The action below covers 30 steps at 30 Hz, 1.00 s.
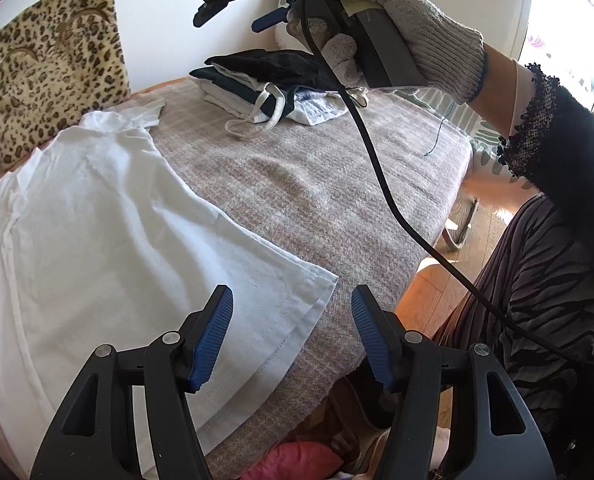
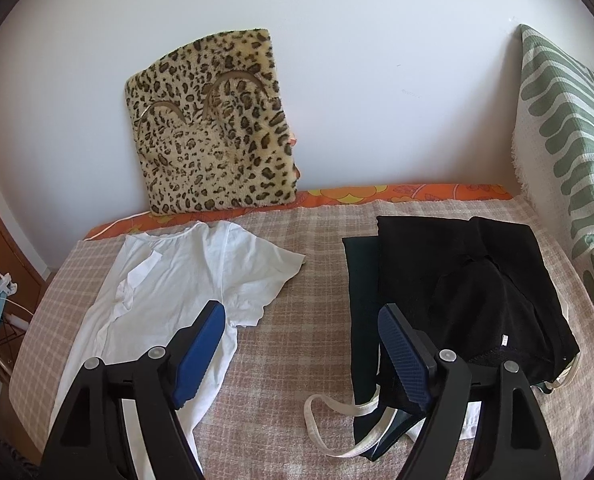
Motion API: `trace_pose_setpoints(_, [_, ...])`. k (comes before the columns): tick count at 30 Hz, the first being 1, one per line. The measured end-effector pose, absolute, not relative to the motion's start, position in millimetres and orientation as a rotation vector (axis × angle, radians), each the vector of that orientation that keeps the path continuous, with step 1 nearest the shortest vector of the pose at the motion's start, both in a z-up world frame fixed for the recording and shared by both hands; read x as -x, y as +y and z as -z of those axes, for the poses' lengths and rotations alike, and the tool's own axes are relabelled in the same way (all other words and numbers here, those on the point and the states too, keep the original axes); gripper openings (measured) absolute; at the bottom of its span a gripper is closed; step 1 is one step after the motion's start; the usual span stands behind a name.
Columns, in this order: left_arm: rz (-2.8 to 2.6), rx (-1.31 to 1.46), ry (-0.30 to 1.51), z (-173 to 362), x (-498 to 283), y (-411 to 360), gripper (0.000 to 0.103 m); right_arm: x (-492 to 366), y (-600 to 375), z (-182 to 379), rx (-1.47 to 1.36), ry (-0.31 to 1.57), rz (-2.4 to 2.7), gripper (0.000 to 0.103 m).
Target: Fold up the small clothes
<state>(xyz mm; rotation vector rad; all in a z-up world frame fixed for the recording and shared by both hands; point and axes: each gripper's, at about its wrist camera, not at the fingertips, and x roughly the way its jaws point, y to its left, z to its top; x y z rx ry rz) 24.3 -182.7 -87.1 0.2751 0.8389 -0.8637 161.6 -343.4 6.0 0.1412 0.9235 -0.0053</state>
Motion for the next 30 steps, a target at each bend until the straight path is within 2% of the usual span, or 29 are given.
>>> trace_pose_setpoints(7, [0.899, -0.273, 0.831, 92.4, -30.2, -194.2, 0.06, -164.6, -358.9, 10.7, -0.152, 0.961, 0.016, 0.081])
trace_pose_setpoints(11, [0.908, -0.283, 0.861, 99.1, -34.6, -203.1, 0.046, -167.0, -363.4, 13.8, -0.152, 0.961, 0.016, 0.081])
trace_pose_setpoints(24, [0.892, -0.371, 0.88, 111.8, -33.7, -223.3, 0.046, -179.5, -366.0, 17.7, -0.21, 0.958, -0.008, 0.081])
trace_pose_setpoints(25, [0.889, -0.385, 0.869, 111.8, -32.5, -225.2, 0.044, -181.3, -365.5, 18.4, -0.214, 0.96, -0.009, 0.081])
trace_pose_setpoints(27, [0.882, -0.409, 0.838, 112.8, -32.6, -226.1, 0.024, -185.8, -364.4, 19.8, -0.225, 0.965, -0.014, 0.081])
trace_pose_setpoints(28, [0.89, -0.395, 0.834, 112.7, -34.3, -224.1, 0.02, -188.6, -363.3, 20.5, -0.232, 0.967, -0.017, 0.081])
trace_pose_setpoints(29, [0.897, -0.369, 0.838, 112.4, -38.4, -221.0, 0.011, -191.7, -361.9, 21.2, -0.238, 0.968, -0.021, 0.081])
trace_pose_setpoints(30, [0.904, -0.336, 0.853, 112.3, -43.2, -217.8, 0.008, -195.9, -359.4, 22.1, -0.243, 0.97, -0.027, 0.081])
